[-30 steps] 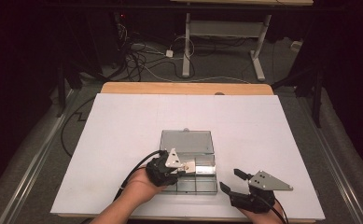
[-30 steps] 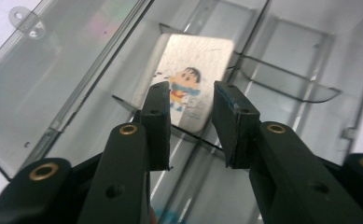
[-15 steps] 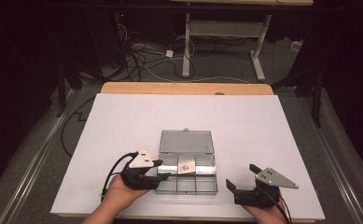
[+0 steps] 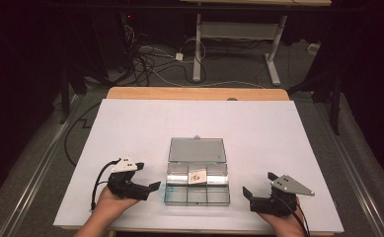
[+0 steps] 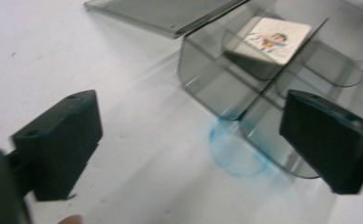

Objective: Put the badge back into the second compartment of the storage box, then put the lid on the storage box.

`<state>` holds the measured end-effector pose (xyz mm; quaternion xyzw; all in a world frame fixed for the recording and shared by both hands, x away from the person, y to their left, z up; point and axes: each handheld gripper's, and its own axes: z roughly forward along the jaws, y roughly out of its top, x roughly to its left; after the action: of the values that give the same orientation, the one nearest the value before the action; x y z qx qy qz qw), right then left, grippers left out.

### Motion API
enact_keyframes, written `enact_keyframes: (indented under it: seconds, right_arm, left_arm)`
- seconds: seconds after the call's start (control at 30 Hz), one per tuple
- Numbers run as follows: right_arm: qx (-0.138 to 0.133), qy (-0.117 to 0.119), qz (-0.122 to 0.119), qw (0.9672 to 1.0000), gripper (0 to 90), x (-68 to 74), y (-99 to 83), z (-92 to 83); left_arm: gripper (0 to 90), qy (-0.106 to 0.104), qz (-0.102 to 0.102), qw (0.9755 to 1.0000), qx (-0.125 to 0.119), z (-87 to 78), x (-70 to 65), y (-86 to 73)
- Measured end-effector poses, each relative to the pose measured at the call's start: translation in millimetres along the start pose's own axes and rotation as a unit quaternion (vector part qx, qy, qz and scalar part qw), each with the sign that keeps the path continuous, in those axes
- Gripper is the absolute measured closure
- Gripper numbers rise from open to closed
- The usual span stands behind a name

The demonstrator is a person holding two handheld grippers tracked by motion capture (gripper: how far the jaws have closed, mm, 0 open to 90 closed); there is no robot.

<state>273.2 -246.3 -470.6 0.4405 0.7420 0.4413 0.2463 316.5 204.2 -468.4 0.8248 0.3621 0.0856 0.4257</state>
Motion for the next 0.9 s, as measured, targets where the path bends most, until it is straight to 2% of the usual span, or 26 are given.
enact_keyframes:
  seconds: [0.07, 0.23, 0.4, 0.5, 0.57, 0.7, 0.83, 0.9]
  right_arm:
    - [0.002, -0.001, -0.002, 1.0000, 0.0, -0.6, -0.3, 1.2]
    - [0.003, 0.001, 0.004, 1.0000, 0.0, -2.4, -0.8, 4.2]
    - [0.005, 0.001, 0.005, 1.0000, 0.0, -4.5, 3.0, 9.7]
    - [0.004, 0.002, 0.003, 1.0000, 0.0, -5.4, 8.4, 16.4]
    - [-0.003, 0.005, 0.009, 0.9999, 0.0, -6.6, 12.4, 21.0]
    - [-0.003, 0.004, 0.012, 0.9999, 0.0, -8.5, 19.8, 32.0]
    - [-0.006, 0.002, 0.017, 0.9998, 0.0, -11.5, 27.3, 42.0]
    - [-0.005, 0.003, 0.020, 0.9998, 0.0, -13.2, 30.3, 48.1]
  left_arm:
    - [0.0, 0.007, -0.007, 0.9999, 0.002, 1.9, 4.5, -2.3]
    - [0.0, 0.012, -0.034, 0.9993, -0.005, 5.9, 15.2, -4.2]
    - [0.0, 0.039, -0.025, 0.9989, 0.007, 18.1, 15.1, -0.2]
    - [0.0, 0.031, -0.042, 0.9986, -0.004, 20.1, 20.2, 2.3]
    - [0.0, 0.022, -0.044, 0.9988, -0.004, 22.0, 21.5, 4.9]
    - [0.0, 0.031, -0.027, 0.9992, 0.007, 28.2, 20.5, 12.8]
    - [0.0, 0.025, -0.043, 0.9987, -0.006, 32.4, 27.7, 20.0]
    - [0.0, 0.023, -0.043, 0.9988, -0.007, 34.9, 30.6, 24.1]
